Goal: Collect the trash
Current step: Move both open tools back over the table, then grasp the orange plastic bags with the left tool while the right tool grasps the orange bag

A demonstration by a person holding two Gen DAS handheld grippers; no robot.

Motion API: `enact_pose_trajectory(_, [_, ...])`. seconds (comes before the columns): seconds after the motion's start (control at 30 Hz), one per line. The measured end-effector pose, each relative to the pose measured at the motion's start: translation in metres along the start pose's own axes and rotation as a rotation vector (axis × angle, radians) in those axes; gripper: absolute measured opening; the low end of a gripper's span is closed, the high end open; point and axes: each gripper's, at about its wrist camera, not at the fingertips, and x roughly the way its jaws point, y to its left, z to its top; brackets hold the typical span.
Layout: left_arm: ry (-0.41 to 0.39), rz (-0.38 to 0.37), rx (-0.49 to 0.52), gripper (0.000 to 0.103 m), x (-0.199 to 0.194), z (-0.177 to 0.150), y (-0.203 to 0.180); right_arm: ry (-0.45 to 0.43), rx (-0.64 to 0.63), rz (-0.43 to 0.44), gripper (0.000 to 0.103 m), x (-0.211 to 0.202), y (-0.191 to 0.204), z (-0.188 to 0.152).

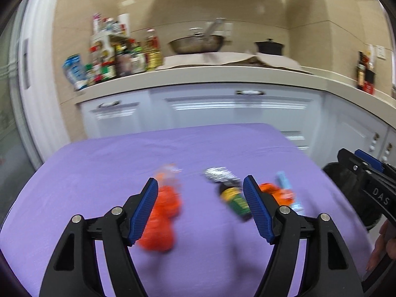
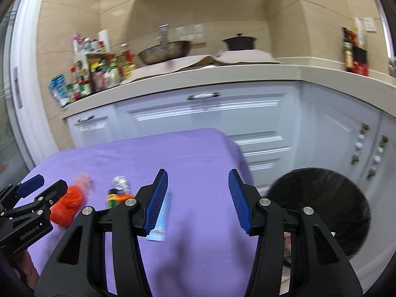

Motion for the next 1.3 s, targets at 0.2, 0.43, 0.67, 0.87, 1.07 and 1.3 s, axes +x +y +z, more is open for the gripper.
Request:
enact_pose_trajectory(0.2, [0.022, 0.040, -0.051, 0.072, 0.000, -0.010, 0.037, 0.042, -0.049, 0.049, 0.050, 0.012, 0.040, -0.005])
enact_pose_trajectory(0.43, [0.059, 0.022, -0.085, 0.074, 0.007, -0.018, 0.055, 0.102, -0.093, 0.063, 0.050, 0.027, 0.069, -0.012])
enact_pose_trajectory(0.67, [0.134, -0.017, -0.095, 0.076, 0.023, -0.026, 0.059, 0.138, -0.104, 0.059, 0.050, 0.037, 0.076, -0.014])
enact_pose_trajectory(0.87, [0.183, -0.067, -0.107, 0.067, 0.034, -0.027, 0.059, 0.157, -0.101, 0.056, 0.050, 0.042, 0.074, -0.016])
enact_pose_trajectory(1.07, [0.217, -0.114, -0.083, 0.033, 0.041, -0.030, 0.053, 0.175, -0.103, 0.057, 0.050, 0.046, 0.073, -0.016])
enact_pose_trajectory(1.3, [0.175, -0.108, -0.085, 0.031, 0.028, -0.029, 0.058, 0.200, -0.119, 0.059, 0.050, 0.051, 0.077, -0.017])
